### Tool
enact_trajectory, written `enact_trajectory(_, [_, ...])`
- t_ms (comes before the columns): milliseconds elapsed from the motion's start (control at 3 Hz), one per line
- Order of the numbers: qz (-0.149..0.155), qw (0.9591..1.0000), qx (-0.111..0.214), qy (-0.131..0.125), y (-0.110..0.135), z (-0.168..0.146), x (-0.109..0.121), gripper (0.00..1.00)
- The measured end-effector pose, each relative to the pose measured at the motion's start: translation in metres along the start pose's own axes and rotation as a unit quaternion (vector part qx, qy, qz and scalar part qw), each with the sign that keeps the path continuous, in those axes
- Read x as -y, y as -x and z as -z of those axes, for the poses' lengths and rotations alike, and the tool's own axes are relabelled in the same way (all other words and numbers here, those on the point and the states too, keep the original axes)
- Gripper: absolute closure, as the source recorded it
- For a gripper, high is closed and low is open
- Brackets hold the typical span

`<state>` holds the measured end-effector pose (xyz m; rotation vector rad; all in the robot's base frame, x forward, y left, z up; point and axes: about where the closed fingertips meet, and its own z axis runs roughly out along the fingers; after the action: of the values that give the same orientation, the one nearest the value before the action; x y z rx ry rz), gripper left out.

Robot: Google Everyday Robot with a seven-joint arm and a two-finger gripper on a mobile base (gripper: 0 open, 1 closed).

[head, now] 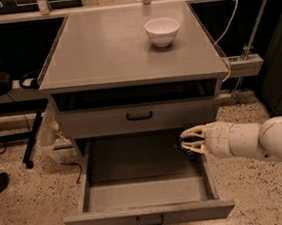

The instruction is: Pick rxbar blueberry from middle drawer and place on counter

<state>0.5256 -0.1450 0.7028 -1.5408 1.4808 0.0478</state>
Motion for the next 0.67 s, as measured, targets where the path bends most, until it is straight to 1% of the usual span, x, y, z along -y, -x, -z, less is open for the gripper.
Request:
enact_trajectory(333, [0.0,1.0,0.0,0.0,0.0,0.0,0.0,1.0])
enact_trajectory(667, [-0.005,0.999,0.044,-0.01,0.022,0.009,0.015,1.0])
